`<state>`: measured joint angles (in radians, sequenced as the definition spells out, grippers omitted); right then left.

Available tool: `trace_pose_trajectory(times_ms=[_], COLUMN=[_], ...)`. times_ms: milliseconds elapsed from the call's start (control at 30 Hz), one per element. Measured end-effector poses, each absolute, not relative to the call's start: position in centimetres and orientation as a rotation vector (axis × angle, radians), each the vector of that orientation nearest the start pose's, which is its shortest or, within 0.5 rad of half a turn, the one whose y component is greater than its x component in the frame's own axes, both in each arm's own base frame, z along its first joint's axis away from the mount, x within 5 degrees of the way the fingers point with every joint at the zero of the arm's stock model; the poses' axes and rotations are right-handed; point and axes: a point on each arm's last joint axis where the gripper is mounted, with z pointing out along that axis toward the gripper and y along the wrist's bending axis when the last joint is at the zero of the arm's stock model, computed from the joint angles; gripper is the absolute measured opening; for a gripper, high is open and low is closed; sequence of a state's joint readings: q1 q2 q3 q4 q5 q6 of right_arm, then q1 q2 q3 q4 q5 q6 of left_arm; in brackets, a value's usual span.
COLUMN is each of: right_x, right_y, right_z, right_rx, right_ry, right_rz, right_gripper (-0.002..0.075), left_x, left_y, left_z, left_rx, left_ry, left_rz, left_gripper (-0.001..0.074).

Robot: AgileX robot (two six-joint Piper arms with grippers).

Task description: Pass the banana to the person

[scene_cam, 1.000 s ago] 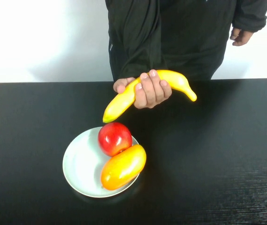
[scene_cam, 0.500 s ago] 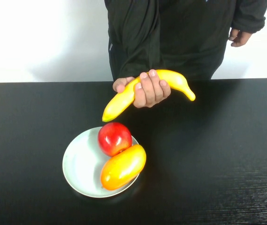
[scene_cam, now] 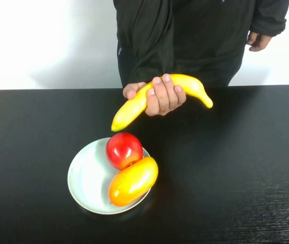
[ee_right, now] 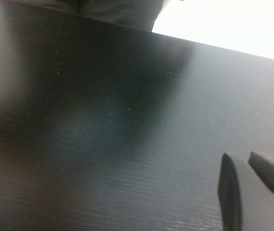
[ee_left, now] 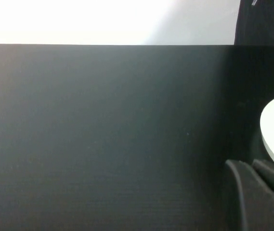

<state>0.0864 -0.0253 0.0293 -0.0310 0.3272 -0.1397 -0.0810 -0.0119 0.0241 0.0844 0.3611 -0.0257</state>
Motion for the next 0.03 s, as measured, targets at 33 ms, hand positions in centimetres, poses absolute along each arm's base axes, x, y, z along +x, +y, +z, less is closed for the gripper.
trace_pose_trajectory(times_ms=[33], right_x=[5.29], right_y=[0.37], right_z=[17.52], right_rx=[-0.224], right_ry=[1.801], right_rz=[-0.068], right_gripper=[-0.0009], left_x=[5.29], left_y=[-0.16], left_z=[17.33], left_rx=[0.104], left_ry=[1.853], left_rz=[0.008], left_gripper=[-0.0003])
